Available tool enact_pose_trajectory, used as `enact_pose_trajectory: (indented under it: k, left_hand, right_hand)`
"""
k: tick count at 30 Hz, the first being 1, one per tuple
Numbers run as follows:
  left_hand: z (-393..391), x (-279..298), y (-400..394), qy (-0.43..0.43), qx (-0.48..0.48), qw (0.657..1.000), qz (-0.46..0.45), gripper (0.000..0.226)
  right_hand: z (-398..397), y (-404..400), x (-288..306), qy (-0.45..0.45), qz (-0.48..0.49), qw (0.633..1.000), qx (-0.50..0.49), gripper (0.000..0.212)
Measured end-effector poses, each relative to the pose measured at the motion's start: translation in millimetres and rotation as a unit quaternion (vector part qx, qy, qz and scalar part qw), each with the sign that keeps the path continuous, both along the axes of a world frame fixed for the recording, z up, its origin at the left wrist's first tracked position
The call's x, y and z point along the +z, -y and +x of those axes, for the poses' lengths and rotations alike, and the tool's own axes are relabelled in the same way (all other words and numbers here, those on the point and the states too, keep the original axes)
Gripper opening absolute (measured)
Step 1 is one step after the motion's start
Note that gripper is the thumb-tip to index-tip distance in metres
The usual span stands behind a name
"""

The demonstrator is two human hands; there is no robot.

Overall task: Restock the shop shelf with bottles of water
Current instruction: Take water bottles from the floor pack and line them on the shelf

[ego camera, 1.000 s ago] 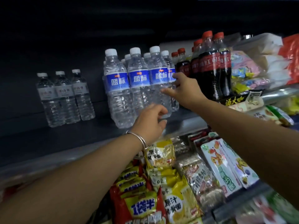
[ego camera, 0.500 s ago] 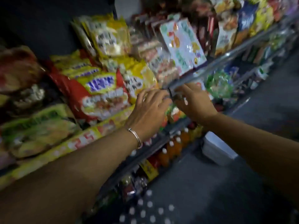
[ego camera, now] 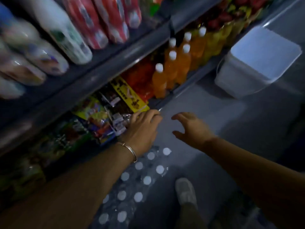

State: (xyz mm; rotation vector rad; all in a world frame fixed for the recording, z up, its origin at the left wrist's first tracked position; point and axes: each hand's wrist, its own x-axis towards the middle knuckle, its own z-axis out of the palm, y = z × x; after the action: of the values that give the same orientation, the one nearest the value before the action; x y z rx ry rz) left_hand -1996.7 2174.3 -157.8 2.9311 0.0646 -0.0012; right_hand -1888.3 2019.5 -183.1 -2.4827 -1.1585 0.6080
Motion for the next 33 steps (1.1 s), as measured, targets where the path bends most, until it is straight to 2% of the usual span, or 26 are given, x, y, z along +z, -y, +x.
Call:
enact_pose_trajectory:
  k: [5,11,14,16,19,27,33]
  left_hand:
    - [-14,-100,-13,-0.058,0.07,0.994,-0.064,0.044]
    - [-31,-157,-35,-0.059,0.169,0.978,-0.105,0.053]
    - [-38,-172,-49,-0.058,0.227,0.963,-0.133,0.055]
    - [-41,-180,-57,-0.066,0.259,0.952,-0.146,0.057]
    - [-45,-189,-66,-0.083,0.298,0.927,-0.211,0.055]
    - [-45,-195,-62,-0.06,0.326,0.9,-0.283,0.058]
    - [-37,-158,-56,-0.031,0.321,0.889,-0.326,0.053]
  right_hand:
    - [-20,-6,-112,-0.065,-0.072,0.995,0.027,0.064]
    - [-32,-73,-175,-0.119,-0.036,0.991,0.045,0.075]
    - [-42,-114,-185,-0.143,-0.004,0.987,0.073,0.078]
    - [-48,-132,-191,-0.147,-0.011,0.985,0.086,0.078]
    - [-50,-147,-200,-0.137,-0.023,0.987,0.084,0.076]
    - [-46,-151,-211,-0.12,-0.009,0.99,0.071,0.057]
    - [-33,-136,-170,-0.111,0.031,0.993,0.03,0.055]
